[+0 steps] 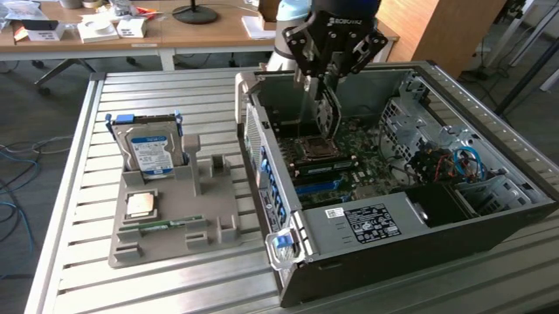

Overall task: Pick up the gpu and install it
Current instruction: 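Pick up the gpu and move the gpu toward the slot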

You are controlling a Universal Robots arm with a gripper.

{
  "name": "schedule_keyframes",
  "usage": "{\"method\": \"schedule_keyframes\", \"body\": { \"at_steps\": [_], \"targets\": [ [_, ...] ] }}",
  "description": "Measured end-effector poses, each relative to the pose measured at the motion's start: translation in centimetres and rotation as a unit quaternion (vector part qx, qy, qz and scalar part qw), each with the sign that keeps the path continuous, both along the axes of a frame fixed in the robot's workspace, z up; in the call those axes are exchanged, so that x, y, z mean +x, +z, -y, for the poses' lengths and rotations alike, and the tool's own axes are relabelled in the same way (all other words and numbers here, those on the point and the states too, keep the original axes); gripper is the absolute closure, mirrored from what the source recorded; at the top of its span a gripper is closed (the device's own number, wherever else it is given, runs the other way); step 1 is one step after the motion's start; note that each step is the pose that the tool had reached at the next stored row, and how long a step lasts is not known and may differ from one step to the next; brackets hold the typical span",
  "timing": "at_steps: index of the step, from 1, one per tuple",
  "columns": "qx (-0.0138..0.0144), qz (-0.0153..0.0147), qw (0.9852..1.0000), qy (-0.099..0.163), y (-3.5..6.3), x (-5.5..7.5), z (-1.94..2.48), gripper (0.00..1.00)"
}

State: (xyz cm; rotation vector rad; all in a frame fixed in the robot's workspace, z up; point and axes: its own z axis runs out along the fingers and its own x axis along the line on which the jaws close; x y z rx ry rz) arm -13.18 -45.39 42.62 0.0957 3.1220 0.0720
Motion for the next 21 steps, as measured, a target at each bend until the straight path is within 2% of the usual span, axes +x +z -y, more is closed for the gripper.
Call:
{"method": "schedule_keyframes", "body": {
  "at_steps": [2, 16, 21],
  "targets": [
    [0.0, -0.0001, 1.0, 0.001, 0.0, 1.3, 0.0, 0.74],
    [0.0004, -0.0003, 1.0, 0.002, 0.0, 7.7, 0.0, 0.74],
    [0.0004, -0.0003, 1.0, 0.005, -0.01, 9.0, 0.0, 0.74]
  ]
}}
